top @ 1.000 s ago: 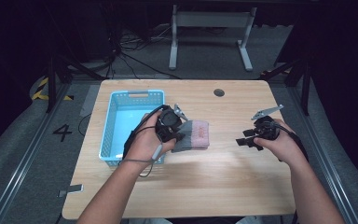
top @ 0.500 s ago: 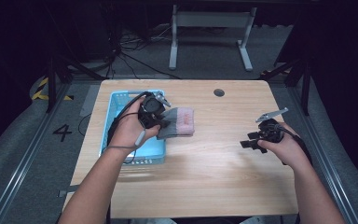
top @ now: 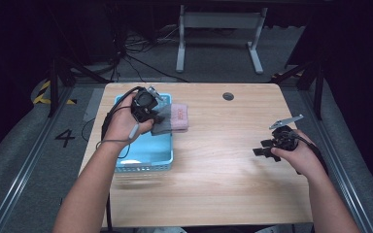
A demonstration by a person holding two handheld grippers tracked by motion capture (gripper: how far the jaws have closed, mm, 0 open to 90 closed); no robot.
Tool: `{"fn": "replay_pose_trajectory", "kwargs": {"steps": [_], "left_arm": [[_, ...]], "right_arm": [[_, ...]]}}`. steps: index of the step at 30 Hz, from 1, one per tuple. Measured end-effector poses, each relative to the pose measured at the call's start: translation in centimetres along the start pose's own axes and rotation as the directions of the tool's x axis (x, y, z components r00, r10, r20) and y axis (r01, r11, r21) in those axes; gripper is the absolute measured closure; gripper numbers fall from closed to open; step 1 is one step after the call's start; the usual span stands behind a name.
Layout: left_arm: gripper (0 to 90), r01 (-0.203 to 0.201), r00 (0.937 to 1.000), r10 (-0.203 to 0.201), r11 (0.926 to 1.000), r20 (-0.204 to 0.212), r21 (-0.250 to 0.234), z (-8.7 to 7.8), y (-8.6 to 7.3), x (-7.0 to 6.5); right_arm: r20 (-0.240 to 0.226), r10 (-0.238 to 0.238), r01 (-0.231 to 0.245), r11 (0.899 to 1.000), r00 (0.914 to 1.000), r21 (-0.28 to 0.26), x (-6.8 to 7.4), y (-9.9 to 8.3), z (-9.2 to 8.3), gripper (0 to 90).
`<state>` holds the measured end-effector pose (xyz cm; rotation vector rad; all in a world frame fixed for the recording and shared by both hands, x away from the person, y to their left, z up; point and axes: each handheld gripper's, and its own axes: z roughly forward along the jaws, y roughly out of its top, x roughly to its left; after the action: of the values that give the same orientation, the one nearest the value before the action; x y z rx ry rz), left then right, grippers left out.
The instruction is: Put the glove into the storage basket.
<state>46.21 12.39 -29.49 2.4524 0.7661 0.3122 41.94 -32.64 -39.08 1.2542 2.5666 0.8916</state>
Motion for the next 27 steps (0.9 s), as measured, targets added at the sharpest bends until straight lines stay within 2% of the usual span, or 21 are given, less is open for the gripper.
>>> {"fn": "replay_pose_trajectory", "kwargs": {"steps": [9,10,14,23,27], "left_arm": [[76.5,0.031,0.9994,-0.031,0.9992,-0.015,0.025,0.5,-0.7,2.5],[76.5,0.045,0.9988,-0.044,0.9987,-0.019,0.025,0.7,-0.8,2.8],[76.4,0.046,0.9987,-0.045,0.9979,-0.026,0.045,0.8,-1.2,3.7],[76.4,0.099,0.9951,-0.098,0.9941,-0.013,0.046,2.1,-2.8,6.8],[76.4,0.108,0.9941,-0.108,0.9929,-0.007,0.05,2.7,-3.5,7.7]], "right_arm": [[0.011,0.01,-0.01,1.0,0.9999,0.005,0.0,-0.6,-0.1,42.5],[0.008,0.011,-0.011,1.0,0.9999,0.005,0.0,-0.6,0.0,42.5],[0.01,0.017,-0.017,1.0,0.9998,0.013,0.1,-0.9,0.0,42.5],[0.018,0.012,-0.012,0.999,0.9998,0.029,0.6,-1.3,0.3,42.3],[0.012,0.005,-0.006,0.999,0.9999,0.037,0.7,-1.1,0.6,42.2]]}}
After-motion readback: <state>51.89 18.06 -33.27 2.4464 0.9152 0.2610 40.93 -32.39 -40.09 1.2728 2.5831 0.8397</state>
